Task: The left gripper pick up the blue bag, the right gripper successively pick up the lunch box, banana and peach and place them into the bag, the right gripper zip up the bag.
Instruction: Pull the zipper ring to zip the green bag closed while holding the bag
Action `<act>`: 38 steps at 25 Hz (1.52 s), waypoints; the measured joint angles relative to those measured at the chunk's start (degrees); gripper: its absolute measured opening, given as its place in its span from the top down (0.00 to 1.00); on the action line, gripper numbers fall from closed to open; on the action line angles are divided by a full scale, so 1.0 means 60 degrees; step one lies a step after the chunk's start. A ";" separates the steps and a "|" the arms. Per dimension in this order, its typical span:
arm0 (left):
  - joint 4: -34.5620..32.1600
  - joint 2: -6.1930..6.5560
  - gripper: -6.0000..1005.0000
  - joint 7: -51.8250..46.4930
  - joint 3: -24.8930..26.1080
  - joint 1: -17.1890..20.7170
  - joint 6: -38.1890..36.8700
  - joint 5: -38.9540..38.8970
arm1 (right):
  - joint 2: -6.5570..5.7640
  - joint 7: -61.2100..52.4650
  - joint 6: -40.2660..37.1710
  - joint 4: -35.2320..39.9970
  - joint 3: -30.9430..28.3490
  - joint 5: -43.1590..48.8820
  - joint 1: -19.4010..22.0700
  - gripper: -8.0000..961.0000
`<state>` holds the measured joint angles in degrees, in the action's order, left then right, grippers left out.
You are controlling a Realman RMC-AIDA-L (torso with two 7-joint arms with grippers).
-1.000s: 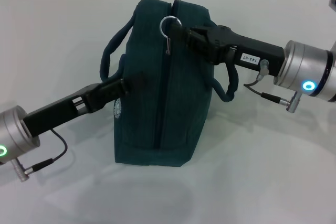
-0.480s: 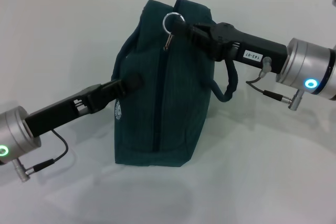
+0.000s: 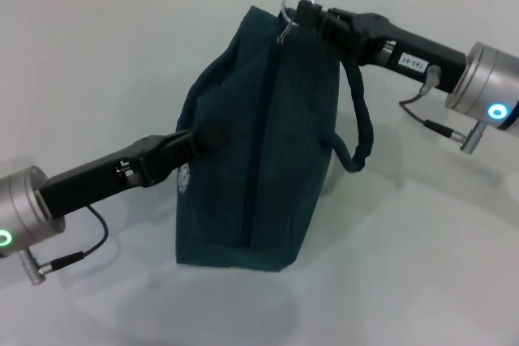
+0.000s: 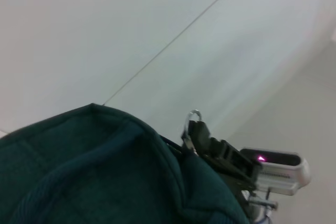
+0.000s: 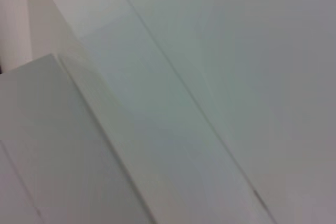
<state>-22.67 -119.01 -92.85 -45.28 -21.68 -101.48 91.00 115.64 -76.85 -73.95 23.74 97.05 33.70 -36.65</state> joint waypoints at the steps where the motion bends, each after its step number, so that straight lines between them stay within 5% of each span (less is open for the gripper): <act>1: 0.0000 0.0030 0.90 0.0007 0.0010 0.0013 -0.0041 -0.0014 | -0.0005 0.0021 0.0026 -0.0002 -0.0080 -0.0001 0.0000 0.99; 8: -0.0065 0.0233 0.93 -0.0049 0.0349 0.0203 -0.0090 -0.0081 | 0.0002 0.0248 0.0256 -0.0254 -0.0714 0.0005 0.0032 0.99; 16: -0.0281 0.0244 0.94 -0.0072 0.1272 0.0652 0.0076 -0.0060 | 0.0054 0.0389 0.0466 -0.0131 -0.0724 0.0006 0.0362 0.99; 24: -0.0400 0.0227 0.92 -0.0004 0.1227 0.0555 0.0201 0.0176 | 0.0030 0.0464 0.0192 -0.0108 -0.0717 0.0017 0.0380 0.99; 32: -0.0745 0.0402 0.63 -0.0622 0.1398 0.0423 0.0061 -0.0280 | -0.0024 0.0490 -0.0097 -0.0213 -0.0692 0.0032 0.0387 0.99; 38: -0.0752 0.0597 0.46 -0.1090 0.1726 -0.0434 0.0555 -0.0388 | -0.0033 0.0497 -0.0208 -0.0221 -0.0683 0.0070 0.0393 0.99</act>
<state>-27.18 -115.43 -99.39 -34.93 -24.28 -98.15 88.67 115.44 -73.87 -75.20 22.41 92.96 34.12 -34.29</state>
